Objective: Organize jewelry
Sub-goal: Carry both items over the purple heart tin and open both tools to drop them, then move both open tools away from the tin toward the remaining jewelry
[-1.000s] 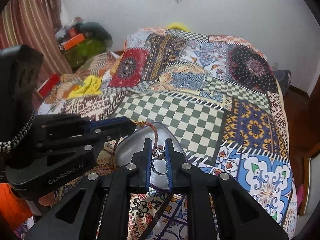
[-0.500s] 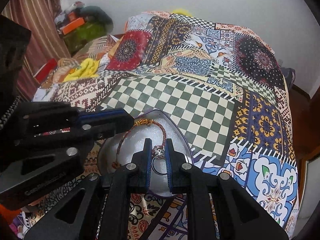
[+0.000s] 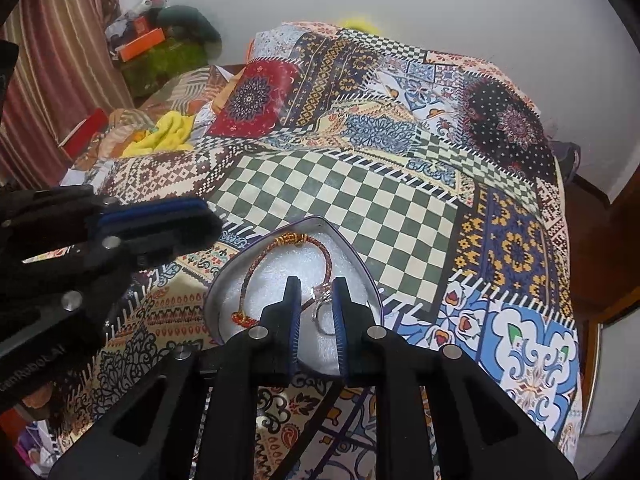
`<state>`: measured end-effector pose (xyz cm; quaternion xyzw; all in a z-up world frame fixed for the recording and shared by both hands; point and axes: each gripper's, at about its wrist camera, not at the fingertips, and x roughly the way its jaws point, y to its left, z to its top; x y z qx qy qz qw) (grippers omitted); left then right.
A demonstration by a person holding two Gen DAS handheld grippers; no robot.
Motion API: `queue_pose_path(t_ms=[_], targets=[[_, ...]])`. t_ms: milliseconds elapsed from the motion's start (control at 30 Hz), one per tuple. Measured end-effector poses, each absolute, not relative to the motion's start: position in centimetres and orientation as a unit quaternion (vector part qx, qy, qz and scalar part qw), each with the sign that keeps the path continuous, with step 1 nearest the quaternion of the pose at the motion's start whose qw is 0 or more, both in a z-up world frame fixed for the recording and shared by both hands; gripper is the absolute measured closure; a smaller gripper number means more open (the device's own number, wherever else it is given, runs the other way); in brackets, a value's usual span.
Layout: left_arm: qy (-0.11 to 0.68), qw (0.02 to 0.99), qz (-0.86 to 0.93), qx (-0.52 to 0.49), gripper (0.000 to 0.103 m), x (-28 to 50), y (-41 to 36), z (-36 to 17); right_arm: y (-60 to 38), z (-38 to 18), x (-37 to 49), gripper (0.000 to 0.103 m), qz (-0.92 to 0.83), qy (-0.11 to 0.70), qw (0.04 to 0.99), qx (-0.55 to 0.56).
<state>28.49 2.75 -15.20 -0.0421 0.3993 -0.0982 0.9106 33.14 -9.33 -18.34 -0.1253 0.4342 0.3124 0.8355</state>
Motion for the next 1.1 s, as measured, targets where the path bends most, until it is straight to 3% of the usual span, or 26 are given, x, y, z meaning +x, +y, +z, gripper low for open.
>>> queue_pose_path(t_ms=[567,733,833,1000,1100], targets=[[0.389,0.917,-0.087,-0.034,0.088,22.9,2.8,-12.6,-11.8,-13.9,27.9,0.087,0.291,0.399,0.862,-0.114],[0.392,0.915,-0.087,-0.030,0.076,21.1,2.4,-12.6,-13.0,-13.1,25.9,0.087,0.285,0.390,0.868,-0.112],[0.397,0.913,-0.090,-0.024,0.076,20.0,2.0,-12.9,-13.6,-12.9,24.7,0.086,0.280,0.385,0.872,-0.113],[0.413,0.905,-0.102,-0.022,0.076,18.5,1.3,-14.1,-14.6,-13.2,22.9,0.062,0.275,0.379,0.877,-0.107],[0.426,0.899,-0.104,-0.020,0.074,17.8,1.0,-15.2,-14.8,-13.8,22.1,0.062,0.272,0.381,0.877,-0.107]])
